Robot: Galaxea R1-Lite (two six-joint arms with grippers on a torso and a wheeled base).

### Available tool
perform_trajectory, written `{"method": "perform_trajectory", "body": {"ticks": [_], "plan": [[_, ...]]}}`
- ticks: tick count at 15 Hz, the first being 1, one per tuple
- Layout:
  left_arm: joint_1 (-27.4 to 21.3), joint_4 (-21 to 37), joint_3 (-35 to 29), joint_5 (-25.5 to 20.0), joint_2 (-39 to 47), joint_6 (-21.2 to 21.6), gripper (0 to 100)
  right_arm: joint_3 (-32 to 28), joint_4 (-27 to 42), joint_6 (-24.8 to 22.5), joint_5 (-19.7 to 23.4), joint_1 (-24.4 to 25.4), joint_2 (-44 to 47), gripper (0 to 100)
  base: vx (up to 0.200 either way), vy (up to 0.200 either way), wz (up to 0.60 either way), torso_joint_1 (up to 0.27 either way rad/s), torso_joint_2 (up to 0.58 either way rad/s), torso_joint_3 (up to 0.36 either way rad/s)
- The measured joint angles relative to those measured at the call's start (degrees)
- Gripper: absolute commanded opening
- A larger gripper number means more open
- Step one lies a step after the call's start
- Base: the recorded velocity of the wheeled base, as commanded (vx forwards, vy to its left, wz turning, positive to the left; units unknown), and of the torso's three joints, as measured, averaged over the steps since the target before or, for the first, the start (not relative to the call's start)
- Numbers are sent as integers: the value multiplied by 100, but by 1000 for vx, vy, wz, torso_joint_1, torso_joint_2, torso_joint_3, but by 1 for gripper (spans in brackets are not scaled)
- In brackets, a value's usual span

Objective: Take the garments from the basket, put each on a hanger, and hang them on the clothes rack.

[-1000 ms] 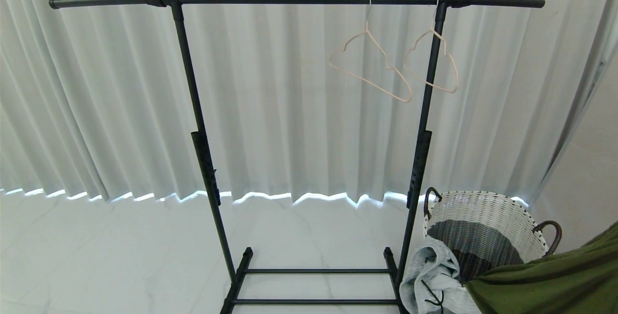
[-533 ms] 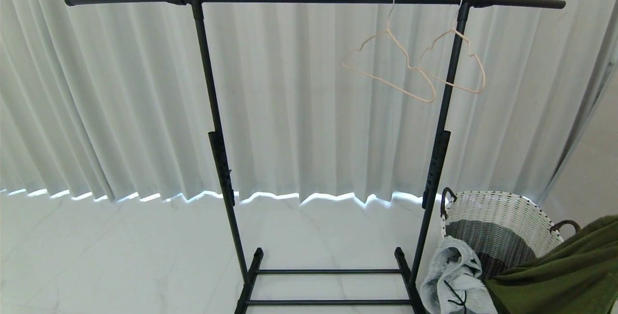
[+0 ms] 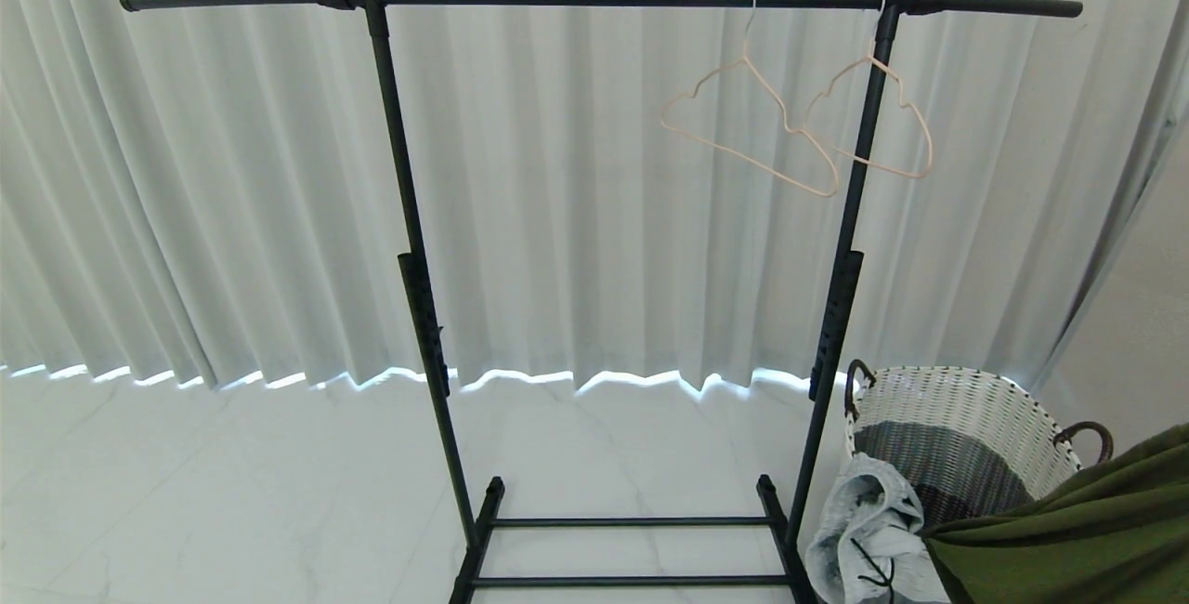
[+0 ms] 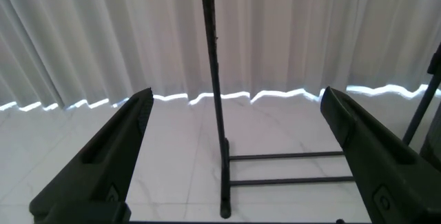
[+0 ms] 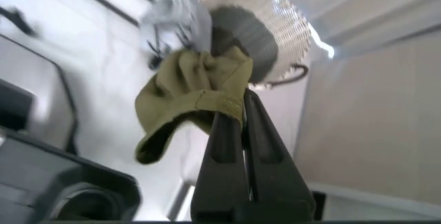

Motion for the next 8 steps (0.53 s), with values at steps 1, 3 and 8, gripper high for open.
{"method": "perform_trajectory", "body": {"ticks": [1, 3, 8], "plan": [[0, 0, 0, 0, 0, 61, 100, -411, 257, 96, 134, 17, 80, 0, 0, 0, 0, 0, 0, 0], [-1, -2, 0, 0, 0, 57, 100, -1119, 606, 230, 391, 74, 285, 0, 0, 0, 0, 0, 0, 0], [-41, -207, -586, -578, 162, -229, 100, -2756, 873, 892, 624, 557, 972, 0, 0, 0, 0, 0, 0, 0]]}}
